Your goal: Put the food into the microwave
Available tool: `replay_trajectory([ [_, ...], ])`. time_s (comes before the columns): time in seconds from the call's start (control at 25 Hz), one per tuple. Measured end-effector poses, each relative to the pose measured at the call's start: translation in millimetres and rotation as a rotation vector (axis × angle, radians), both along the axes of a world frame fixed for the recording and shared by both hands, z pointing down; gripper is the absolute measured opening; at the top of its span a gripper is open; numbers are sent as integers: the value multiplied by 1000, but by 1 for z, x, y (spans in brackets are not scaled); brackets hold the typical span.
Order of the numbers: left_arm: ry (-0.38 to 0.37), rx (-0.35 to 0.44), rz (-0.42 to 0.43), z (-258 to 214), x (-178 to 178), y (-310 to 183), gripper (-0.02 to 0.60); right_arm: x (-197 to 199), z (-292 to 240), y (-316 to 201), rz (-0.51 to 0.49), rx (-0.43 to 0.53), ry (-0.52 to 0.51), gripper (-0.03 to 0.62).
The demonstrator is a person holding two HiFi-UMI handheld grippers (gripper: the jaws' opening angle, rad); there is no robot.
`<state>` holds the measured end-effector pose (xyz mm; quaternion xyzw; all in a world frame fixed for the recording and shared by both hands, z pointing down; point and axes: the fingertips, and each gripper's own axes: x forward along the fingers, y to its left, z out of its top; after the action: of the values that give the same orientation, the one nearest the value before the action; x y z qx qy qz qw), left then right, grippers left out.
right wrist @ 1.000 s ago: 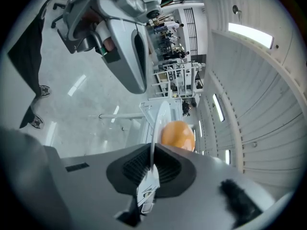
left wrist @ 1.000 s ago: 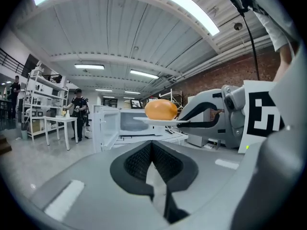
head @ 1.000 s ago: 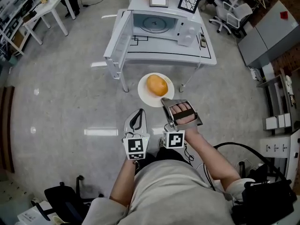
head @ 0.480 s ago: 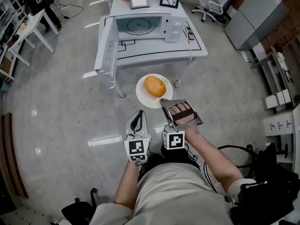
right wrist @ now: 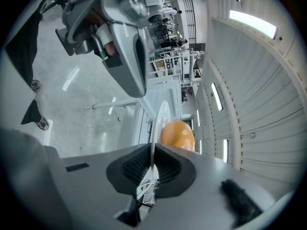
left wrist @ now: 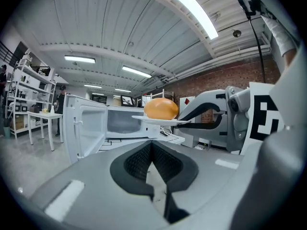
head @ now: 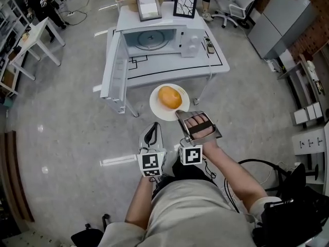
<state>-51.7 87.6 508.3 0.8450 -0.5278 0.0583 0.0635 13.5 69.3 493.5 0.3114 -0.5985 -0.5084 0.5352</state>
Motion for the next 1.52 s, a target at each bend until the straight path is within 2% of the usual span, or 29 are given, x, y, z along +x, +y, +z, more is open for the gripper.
replay_trajectory([
  [0.28, -21, 5, -57, -2, 0, -49, 8, 7, -4, -57, -39, 0, -12, 26],
  [0.6, -61, 17, -79, 0, 22, -85, 8, 22, 3, -99, -77, -7, -36, 26],
  [0.76, -79, 7, -90, 4, 26, -99, 8, 26, 10, -118, -84, -28, -17, 26],
  [1.08, -77, -6, -91, 13, 16, -147, 8, 16, 16, -172, -80, -43, -18, 26],
  [1.32, -84, -27, -63, 24, 7, -204, 8, 6, 23, -224, -53, -59, -16, 26],
  [1.52, -79, -5, -25, 21, 8, -250, 8, -1, 20, -265, -41, -50, -5, 26],
])
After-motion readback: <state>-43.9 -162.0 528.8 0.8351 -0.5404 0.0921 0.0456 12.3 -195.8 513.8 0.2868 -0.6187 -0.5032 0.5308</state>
